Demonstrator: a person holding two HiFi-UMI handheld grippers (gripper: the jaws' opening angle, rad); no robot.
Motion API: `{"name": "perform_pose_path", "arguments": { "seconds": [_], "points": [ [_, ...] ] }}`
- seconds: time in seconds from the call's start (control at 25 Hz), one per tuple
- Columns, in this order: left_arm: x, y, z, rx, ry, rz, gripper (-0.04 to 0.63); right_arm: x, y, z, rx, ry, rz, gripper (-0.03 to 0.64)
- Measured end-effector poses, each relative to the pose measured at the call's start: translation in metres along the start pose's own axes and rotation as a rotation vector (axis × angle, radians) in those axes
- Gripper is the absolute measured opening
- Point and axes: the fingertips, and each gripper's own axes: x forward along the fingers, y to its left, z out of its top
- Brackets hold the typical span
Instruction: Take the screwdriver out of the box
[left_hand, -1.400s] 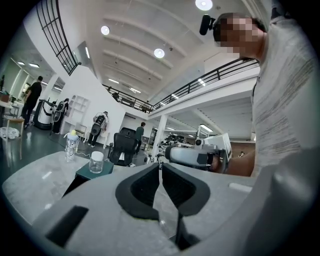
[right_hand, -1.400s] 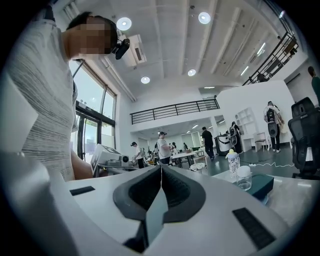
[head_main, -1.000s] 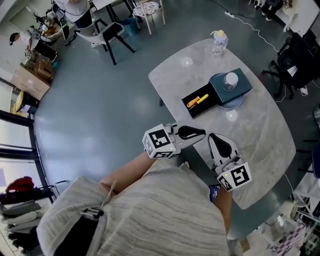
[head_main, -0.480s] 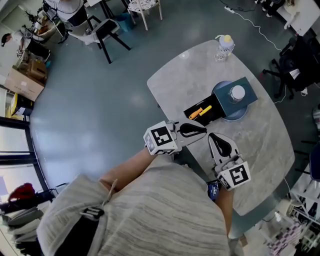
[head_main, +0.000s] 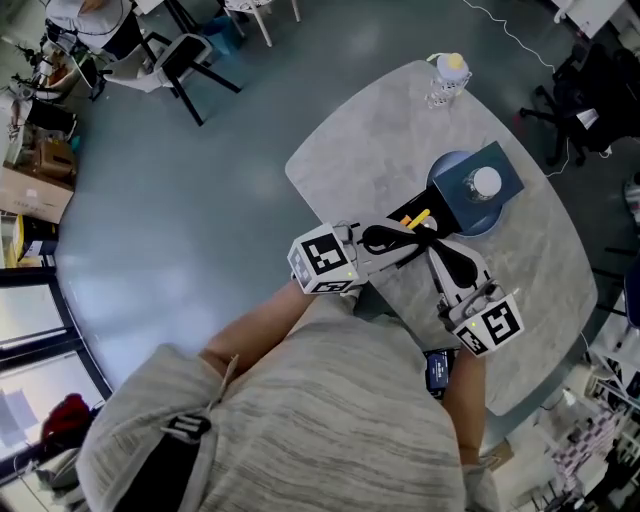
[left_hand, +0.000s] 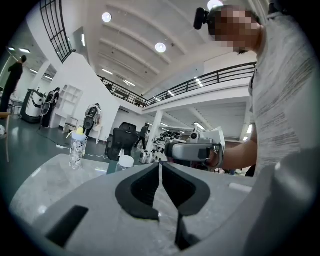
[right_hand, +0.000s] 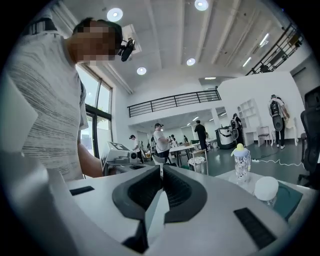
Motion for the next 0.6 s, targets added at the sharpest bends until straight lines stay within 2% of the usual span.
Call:
{"name": "perform_pose_path", "arguments": {
  "seconds": [0.28, 0.48, 0.6],
  "points": [
    [0.011, 0.030, -0.007, -0.005, 0.021, -0.023, 0.032, 0.017, -0.025, -0.026, -0.108, 0.201, 0.041, 0.012],
    [0.017, 0.035, -0.011, -0.006, 0.024, -0.004, 0.032, 0.026, -0.033, -0.033, -0.121, 0.263, 0.148, 0.012],
    [0.018, 0.042, -0.014, -0.015, 0.023, 0.021, 0.032, 0.031, -0.034, -0.039, -0.176, 0.328, 0.213, 0.014]
  ]
}}
